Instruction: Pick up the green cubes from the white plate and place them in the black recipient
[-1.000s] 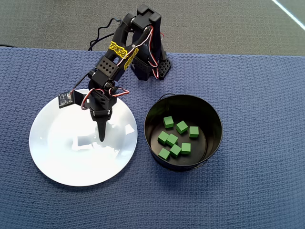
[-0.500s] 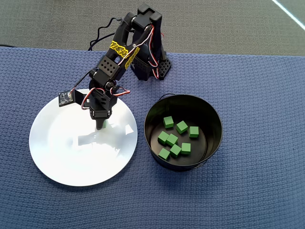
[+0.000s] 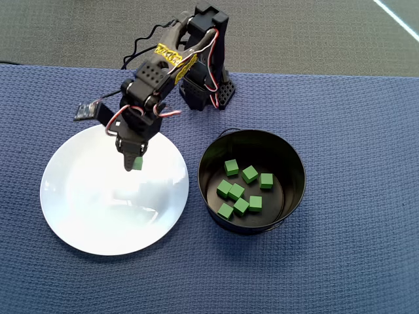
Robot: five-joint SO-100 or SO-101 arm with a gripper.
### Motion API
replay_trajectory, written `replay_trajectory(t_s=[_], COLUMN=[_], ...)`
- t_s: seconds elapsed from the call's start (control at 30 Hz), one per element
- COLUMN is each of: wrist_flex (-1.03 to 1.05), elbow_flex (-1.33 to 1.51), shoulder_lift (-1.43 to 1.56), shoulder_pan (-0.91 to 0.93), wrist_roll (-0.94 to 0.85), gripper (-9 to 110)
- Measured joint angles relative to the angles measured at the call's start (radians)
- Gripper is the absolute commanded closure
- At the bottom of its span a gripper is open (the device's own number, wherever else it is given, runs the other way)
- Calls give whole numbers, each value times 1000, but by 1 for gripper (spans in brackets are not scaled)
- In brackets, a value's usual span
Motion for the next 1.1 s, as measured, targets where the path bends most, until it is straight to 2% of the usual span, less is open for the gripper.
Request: replay_trajectory(t_s=[0.3, 0.5, 0.67, 0.7, 0.77, 0.8, 1.1], wrist_flex=[313, 408, 403, 388, 357, 347, 330], elbow_flex=[-295, -407, -414, -400, -360, -342, -298], shoulder_lift=[117, 98, 15, 6, 0, 0, 12], shoulder_pan=[-262, -525, -713, -739, -773, -781, -793], wrist_roll=[219, 390, 485, 495, 505, 499, 400], gripper=[102, 102, 102, 96, 67, 62, 57])
